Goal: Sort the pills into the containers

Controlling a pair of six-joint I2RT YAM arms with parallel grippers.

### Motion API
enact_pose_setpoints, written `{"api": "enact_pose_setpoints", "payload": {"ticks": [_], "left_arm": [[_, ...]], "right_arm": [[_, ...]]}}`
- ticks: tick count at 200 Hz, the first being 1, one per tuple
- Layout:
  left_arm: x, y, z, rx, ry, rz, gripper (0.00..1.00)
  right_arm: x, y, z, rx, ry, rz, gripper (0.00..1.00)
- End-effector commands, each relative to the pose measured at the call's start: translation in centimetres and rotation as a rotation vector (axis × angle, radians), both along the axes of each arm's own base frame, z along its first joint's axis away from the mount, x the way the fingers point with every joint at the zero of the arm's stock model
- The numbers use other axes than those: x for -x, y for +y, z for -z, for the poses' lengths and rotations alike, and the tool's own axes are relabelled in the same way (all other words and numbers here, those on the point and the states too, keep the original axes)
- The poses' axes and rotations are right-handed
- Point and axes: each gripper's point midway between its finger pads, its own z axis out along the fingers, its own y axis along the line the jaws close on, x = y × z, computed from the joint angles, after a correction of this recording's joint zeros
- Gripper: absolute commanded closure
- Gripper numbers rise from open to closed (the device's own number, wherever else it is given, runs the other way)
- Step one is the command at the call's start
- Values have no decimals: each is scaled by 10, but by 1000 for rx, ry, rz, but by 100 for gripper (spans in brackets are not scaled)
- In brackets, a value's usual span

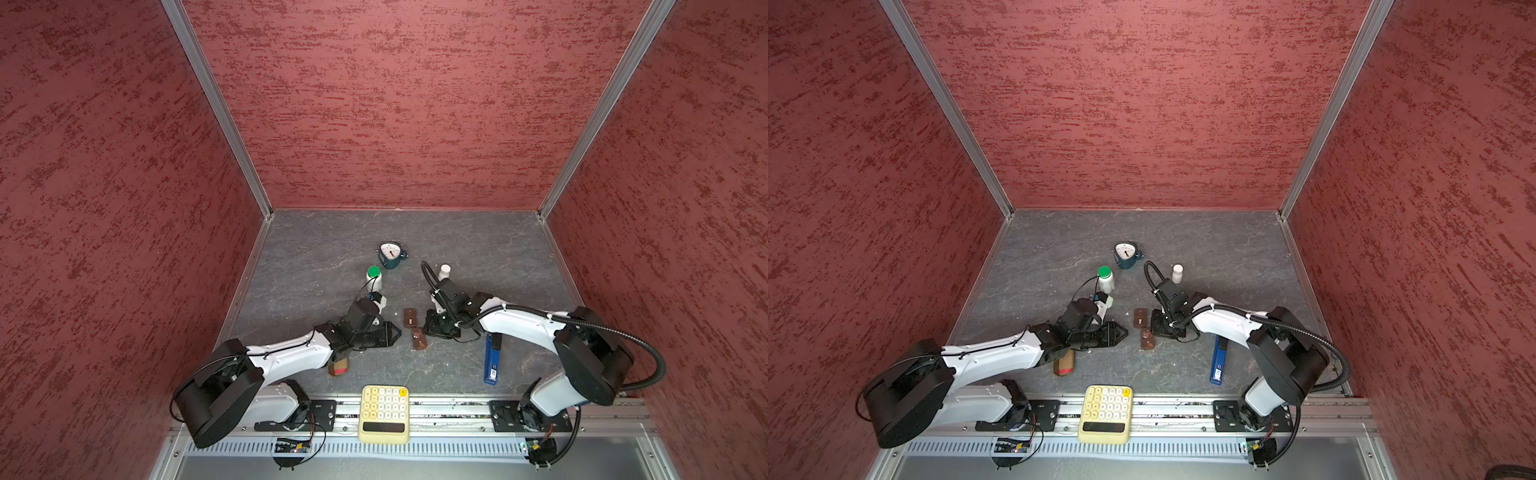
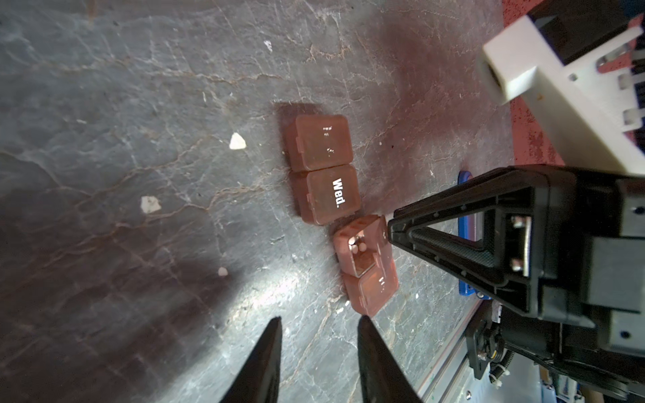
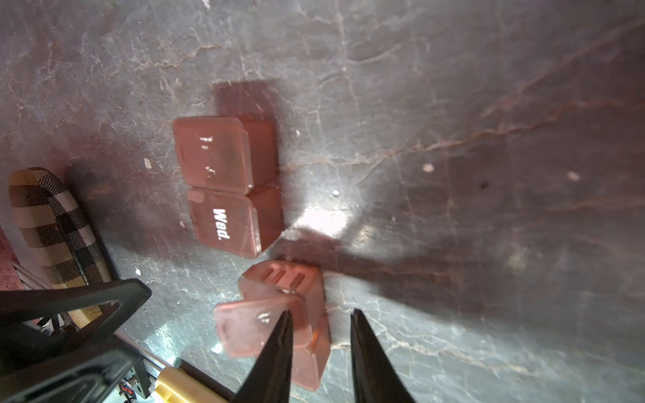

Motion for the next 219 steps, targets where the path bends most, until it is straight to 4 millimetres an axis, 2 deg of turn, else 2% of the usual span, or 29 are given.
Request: {"api": "enact_pose_setpoints", "payload": {"ticks": [1, 101, 157, 219], "left_arm": [[-1, -5, -3, 36, -4, 13, 60], [-3, -30, 3, 73, 26, 60, 56], [-5, -46, 7, 91, 39, 80, 64], [-9, -52, 18, 78, 56, 80, 68]], "right_arm": [[-4, 8, -7, -15, -14, -14, 68], [3, 12, 3, 2, 14, -43, 68], [5, 12, 7, 6, 24, -51, 70], [5, 14, 8, 3, 30, -63, 71]]}}
